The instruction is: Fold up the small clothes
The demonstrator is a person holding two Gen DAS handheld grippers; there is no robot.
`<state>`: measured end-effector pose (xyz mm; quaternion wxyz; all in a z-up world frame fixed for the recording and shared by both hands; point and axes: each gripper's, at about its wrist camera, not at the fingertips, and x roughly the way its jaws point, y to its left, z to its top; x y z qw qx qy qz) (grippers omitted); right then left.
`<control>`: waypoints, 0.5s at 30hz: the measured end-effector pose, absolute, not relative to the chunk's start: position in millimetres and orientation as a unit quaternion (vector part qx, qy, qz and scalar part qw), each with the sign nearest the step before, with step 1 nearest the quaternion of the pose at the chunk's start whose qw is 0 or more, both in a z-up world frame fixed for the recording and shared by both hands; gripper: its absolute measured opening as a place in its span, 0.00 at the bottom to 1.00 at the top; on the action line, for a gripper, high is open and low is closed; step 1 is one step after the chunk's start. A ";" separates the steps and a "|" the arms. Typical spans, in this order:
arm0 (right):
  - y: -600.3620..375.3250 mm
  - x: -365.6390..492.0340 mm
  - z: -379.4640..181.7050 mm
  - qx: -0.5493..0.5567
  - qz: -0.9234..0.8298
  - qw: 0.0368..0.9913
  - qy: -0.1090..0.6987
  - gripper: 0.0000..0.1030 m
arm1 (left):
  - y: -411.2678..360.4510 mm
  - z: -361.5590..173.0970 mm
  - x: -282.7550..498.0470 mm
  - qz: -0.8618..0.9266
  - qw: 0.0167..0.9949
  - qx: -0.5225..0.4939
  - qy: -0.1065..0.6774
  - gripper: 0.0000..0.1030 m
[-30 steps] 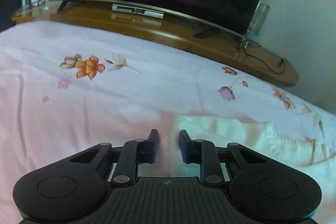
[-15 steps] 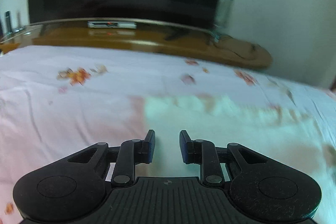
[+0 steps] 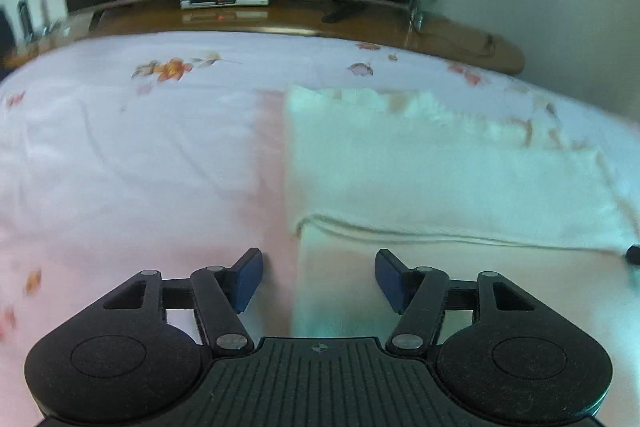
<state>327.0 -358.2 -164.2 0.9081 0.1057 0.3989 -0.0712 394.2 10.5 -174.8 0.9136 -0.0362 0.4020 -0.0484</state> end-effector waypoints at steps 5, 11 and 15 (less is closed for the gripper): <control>-362.9 293.8 -137.9 0.116 -0.043 0.921 0.369 0.43 | 17.2 -161.3 346.6 -0.037 0.909 -0.067 0.410 0.60; -358.0 256.1 -132.4 0.102 0.004 0.915 0.389 0.46 | 27.4 -165.1 286.8 -0.019 0.896 -0.094 0.433 0.60; -352.9 222.5 -132.7 0.094 0.005 0.914 0.394 0.46 | 26.5 -169.7 254.2 -0.026 0.893 -0.088 0.441 0.60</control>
